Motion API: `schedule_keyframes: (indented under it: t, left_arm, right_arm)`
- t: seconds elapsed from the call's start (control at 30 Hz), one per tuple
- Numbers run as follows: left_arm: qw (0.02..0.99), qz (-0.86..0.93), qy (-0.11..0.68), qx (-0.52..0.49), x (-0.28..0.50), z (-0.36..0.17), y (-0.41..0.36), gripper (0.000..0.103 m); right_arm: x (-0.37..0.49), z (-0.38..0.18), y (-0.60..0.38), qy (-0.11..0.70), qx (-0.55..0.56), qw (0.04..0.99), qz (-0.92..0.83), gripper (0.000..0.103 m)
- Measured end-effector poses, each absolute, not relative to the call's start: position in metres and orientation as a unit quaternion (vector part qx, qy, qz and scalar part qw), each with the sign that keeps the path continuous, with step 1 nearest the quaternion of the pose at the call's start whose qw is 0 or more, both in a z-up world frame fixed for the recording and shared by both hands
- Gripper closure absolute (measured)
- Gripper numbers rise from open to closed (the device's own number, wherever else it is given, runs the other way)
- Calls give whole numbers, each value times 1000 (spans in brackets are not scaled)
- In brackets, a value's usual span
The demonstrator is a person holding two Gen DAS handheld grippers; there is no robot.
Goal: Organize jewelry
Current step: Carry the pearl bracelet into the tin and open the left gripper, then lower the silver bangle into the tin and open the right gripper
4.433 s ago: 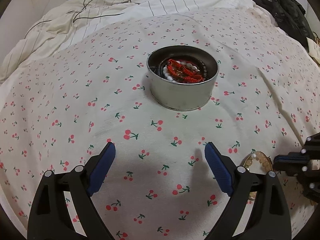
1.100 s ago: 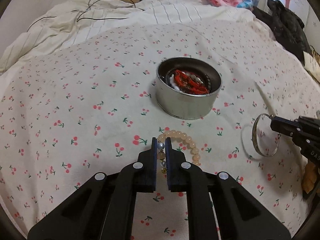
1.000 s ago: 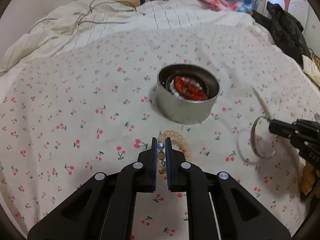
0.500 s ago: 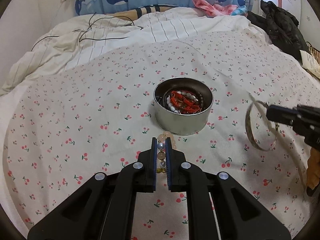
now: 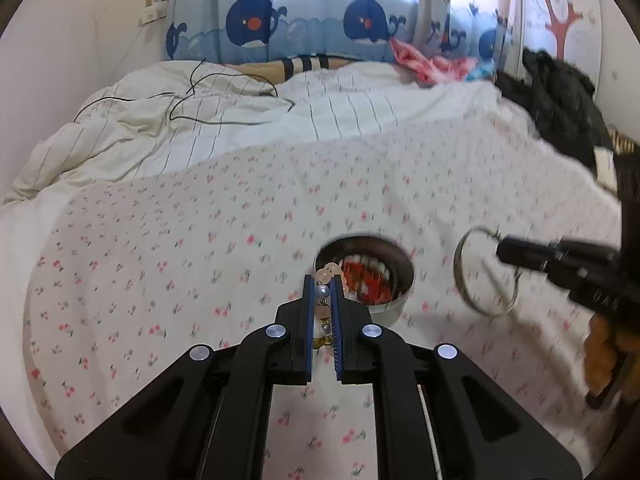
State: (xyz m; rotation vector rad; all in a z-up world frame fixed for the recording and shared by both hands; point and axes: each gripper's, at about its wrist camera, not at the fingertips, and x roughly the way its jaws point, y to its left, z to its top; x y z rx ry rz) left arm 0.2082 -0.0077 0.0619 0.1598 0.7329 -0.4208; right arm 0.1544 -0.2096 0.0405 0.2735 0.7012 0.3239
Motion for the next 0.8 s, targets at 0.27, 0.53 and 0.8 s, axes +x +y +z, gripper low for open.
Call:
schedule_keyframes:
  t: [0.27,0.53,0.8]
  left_arm:
    - [893,-239,380,9,259,45,-29,96]
    - [871,-222,439,3,283,13,-32,57]
    - [890,-188,411,-57,265,37,27,26]
  right_arm:
    - [159,42,-222,339,144,919,143,99]
    - [178,37,-217,354,130,915,141,99]
    - [230,23,-177,389,77,907,141,99]
